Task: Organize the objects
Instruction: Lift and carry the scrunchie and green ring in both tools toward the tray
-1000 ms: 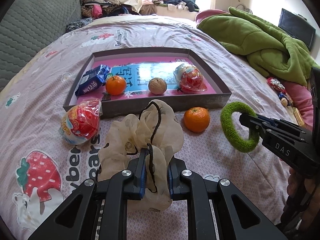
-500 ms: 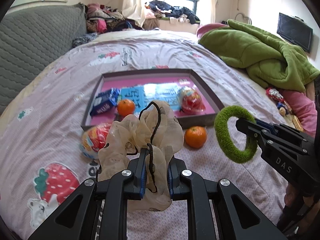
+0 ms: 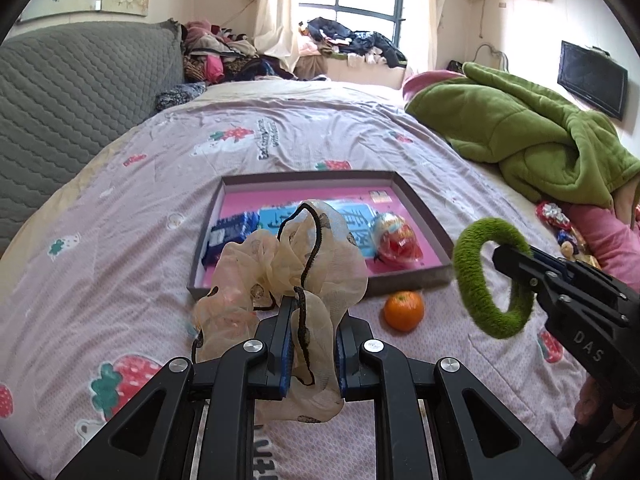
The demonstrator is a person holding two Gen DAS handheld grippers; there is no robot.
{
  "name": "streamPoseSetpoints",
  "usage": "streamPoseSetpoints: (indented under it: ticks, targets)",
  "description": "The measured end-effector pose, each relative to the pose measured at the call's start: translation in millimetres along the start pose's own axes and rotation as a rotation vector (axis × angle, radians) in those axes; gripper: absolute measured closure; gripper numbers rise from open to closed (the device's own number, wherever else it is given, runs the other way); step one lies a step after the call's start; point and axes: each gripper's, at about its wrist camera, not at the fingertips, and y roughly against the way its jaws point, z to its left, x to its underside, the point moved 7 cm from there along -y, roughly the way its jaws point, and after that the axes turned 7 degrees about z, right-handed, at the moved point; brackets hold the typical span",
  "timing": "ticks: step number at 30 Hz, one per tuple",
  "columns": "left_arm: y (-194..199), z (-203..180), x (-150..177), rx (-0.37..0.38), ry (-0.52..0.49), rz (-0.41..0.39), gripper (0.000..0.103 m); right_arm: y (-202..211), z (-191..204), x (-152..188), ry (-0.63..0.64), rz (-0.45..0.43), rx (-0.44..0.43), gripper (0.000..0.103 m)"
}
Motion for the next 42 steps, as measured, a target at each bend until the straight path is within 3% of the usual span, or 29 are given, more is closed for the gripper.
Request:
streamPoseSetpoints:
  ticks: [11,23,42]
  targets:
    - [1,25,-27,-0.035,0.020,-0.035,0.086,3,5,-36,0.015,-0.039,-0.017,0.088]
    - [-25,37,-47,-0.055,0.034,-0.035,0.086,-16,5,-66,0.037,-0.059,-0.005,0.088]
    - [-91,45,-80,-0.038,0.068,0.037,0.086,-72,-33,-72,-0.035,0.000,0.020,0.087]
